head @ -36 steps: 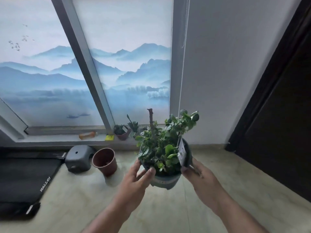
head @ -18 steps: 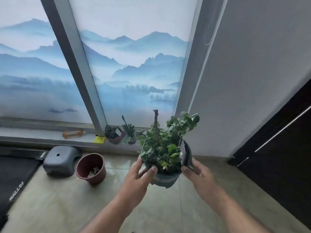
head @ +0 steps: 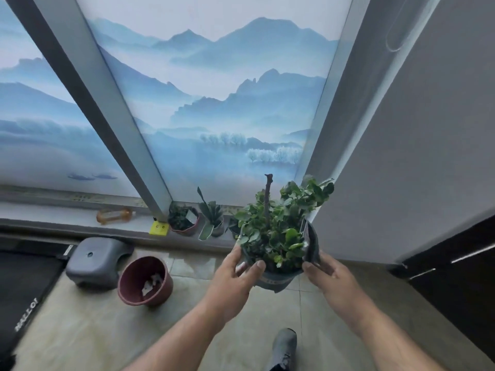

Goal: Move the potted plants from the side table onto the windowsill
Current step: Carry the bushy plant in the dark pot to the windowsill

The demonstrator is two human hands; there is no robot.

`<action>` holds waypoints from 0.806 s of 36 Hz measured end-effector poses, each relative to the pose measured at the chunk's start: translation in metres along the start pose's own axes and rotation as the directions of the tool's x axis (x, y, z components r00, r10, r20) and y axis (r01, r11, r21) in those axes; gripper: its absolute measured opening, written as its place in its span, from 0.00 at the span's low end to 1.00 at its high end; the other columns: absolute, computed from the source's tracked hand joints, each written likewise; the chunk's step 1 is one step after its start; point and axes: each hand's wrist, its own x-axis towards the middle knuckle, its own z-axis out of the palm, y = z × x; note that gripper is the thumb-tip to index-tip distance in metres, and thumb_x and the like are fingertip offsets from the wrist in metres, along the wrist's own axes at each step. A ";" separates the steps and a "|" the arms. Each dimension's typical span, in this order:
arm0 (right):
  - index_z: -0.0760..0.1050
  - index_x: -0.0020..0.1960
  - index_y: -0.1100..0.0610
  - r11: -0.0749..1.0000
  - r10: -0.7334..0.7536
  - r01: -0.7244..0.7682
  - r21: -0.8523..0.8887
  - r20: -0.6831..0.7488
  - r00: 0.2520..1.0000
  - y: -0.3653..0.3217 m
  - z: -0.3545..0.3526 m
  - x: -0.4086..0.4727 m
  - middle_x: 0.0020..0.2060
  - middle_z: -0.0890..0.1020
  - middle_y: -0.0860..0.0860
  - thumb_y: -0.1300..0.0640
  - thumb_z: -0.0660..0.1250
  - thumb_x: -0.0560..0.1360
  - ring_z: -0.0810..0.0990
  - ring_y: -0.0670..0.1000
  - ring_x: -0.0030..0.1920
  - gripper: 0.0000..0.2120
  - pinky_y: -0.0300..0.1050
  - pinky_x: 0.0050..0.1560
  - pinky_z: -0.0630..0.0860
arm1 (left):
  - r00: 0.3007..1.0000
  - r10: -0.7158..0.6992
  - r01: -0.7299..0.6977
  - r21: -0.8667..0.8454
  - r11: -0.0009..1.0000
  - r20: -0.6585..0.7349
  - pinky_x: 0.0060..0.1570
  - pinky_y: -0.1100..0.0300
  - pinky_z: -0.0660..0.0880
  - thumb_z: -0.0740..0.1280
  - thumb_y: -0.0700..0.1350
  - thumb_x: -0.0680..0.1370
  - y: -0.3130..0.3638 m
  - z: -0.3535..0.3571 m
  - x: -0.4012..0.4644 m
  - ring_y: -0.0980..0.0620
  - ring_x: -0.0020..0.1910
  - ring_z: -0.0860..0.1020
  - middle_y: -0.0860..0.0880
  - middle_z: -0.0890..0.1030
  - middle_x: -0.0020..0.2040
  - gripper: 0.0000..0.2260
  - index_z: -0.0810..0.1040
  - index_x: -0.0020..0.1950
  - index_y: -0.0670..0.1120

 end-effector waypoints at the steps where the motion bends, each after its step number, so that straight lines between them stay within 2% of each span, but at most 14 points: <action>1: 0.79 0.67 0.52 1.000 0.010 -0.010 0.001 0.002 1.000 0.000 -0.005 0.011 0.60 0.85 0.42 0.59 0.68 0.80 0.81 0.40 0.62 0.16 0.36 0.58 0.75 | 1.000 -0.010 0.010 0.001 1.000 0.004 0.49 0.75 0.76 0.69 0.48 0.79 -0.001 0.003 0.012 0.62 0.63 0.76 0.61 0.80 0.63 0.17 0.70 0.59 0.67; 5: 0.79 0.67 0.52 0.999 0.038 -0.038 0.011 0.028 0.999 0.009 -0.030 0.065 0.60 0.85 0.43 0.59 0.68 0.79 0.81 0.41 0.63 0.16 0.44 0.66 0.73 | 0.997 -0.074 0.074 0.007 0.997 -0.018 0.52 0.74 0.75 0.69 0.50 0.79 -0.016 0.018 0.068 0.56 0.68 0.75 0.58 0.79 0.67 0.25 0.66 0.73 0.61; 9: 0.79 0.67 0.52 0.997 0.074 -0.074 -0.017 0.055 0.996 0.027 -0.055 0.117 0.61 0.85 0.42 0.59 0.68 0.79 0.80 0.39 0.63 0.17 0.48 0.71 0.71 | 0.991 -0.133 0.132 -0.012 0.991 -0.033 0.63 0.61 0.73 0.70 0.53 0.78 -0.040 0.033 0.126 0.55 0.70 0.74 0.57 0.79 0.68 0.31 0.61 0.78 0.57; 11: 0.78 0.67 0.50 0.995 0.101 -0.100 -0.013 0.064 0.993 0.036 -0.064 0.135 0.61 0.85 0.41 0.56 0.70 0.78 0.80 0.40 0.64 0.18 0.50 0.73 0.70 | 0.988 -0.152 0.151 -0.034 0.988 -0.033 0.66 0.57 0.71 0.70 0.52 0.78 -0.050 0.039 0.146 0.54 0.70 0.73 0.57 0.78 0.69 0.31 0.61 0.78 0.56; 12: 0.78 0.68 0.48 0.993 0.121 -0.120 -0.018 0.068 0.990 0.040 -0.069 0.147 0.61 0.84 0.41 0.50 0.73 0.75 0.80 0.40 0.64 0.21 0.51 0.73 0.70 | 0.986 -0.162 0.160 -0.037 0.986 -0.039 0.67 0.55 0.71 0.70 0.52 0.78 -0.057 0.042 0.158 0.53 0.71 0.73 0.58 0.78 0.69 0.30 0.62 0.77 0.57; 13: 0.77 0.68 0.47 0.991 0.135 -0.134 -0.013 0.081 0.988 0.047 -0.072 0.162 0.61 0.84 0.40 0.42 0.77 0.69 0.80 0.41 0.64 0.29 0.51 0.72 0.70 | 0.985 -0.170 0.168 -0.041 0.985 -0.040 0.68 0.52 0.70 0.71 0.53 0.77 -0.068 0.045 0.173 0.53 0.71 0.73 0.58 0.78 0.69 0.30 0.63 0.76 0.59; 15: 0.78 0.67 0.45 0.985 0.173 -0.174 0.006 0.055 0.983 0.067 -0.077 0.190 0.61 0.84 0.40 0.31 0.81 0.52 0.81 0.42 0.63 0.46 0.49 0.69 0.72 | 0.982 -0.188 0.186 -0.051 0.981 -0.038 0.70 0.49 0.70 0.71 0.56 0.75 -0.088 0.045 0.200 0.53 0.70 0.73 0.58 0.78 0.68 0.29 0.65 0.74 0.62; 17: 0.79 0.65 0.45 0.971 0.227 -0.228 0.066 0.032 0.973 0.090 -0.080 0.216 0.61 0.85 0.42 0.31 0.83 0.44 0.82 0.46 0.63 0.51 0.51 0.68 0.73 | 0.978 -0.205 0.203 -0.064 0.977 -0.030 0.71 0.48 0.71 0.71 0.57 0.74 -0.110 0.044 0.226 0.55 0.70 0.73 0.60 0.79 0.67 0.28 0.67 0.72 0.63; 21: 0.76 0.71 0.50 0.933 0.323 -0.317 0.171 -0.005 0.946 0.145 -0.086 0.263 0.66 0.82 0.48 0.37 0.87 0.40 0.80 0.52 0.64 0.60 0.51 0.63 0.78 | 0.969 -0.247 0.243 -0.100 0.965 -0.028 0.72 0.49 0.69 0.73 0.61 0.71 -0.159 0.041 0.271 0.58 0.71 0.71 0.59 0.75 0.71 0.34 0.65 0.75 0.62; 23: 0.78 0.68 0.47 0.928 0.332 -0.323 0.185 -0.016 0.943 0.174 -0.083 0.289 0.65 0.82 0.47 0.38 0.87 0.41 0.81 0.52 0.62 0.56 0.49 0.60 0.79 | 0.965 -0.261 0.256 -0.117 0.959 -0.030 0.73 0.49 0.69 0.74 0.62 0.70 -0.189 0.038 0.296 0.58 0.71 0.71 0.58 0.74 0.72 0.37 0.64 0.76 0.61; 26: 0.78 0.67 0.43 0.921 0.335 -0.328 0.208 -0.002 0.942 0.202 -0.072 0.322 0.65 0.83 0.47 0.47 0.83 0.58 0.81 0.53 0.65 0.38 0.49 0.61 0.77 | 0.959 -0.281 0.275 -0.123 0.954 -0.037 0.72 0.47 0.69 0.74 0.61 0.70 -0.226 0.031 0.327 0.55 0.71 0.73 0.56 0.75 0.71 0.37 0.65 0.76 0.60; 29: 0.76 0.70 0.44 0.918 0.347 -0.344 0.198 0.019 0.938 0.234 -0.065 0.352 0.63 0.84 0.44 0.57 0.74 0.70 0.80 0.52 0.67 0.29 0.50 0.66 0.74 | 0.953 -0.298 0.290 -0.126 0.949 -0.050 0.72 0.44 0.69 0.74 0.61 0.70 -0.258 0.022 0.352 0.52 0.72 0.72 0.56 0.77 0.69 0.34 0.67 0.74 0.60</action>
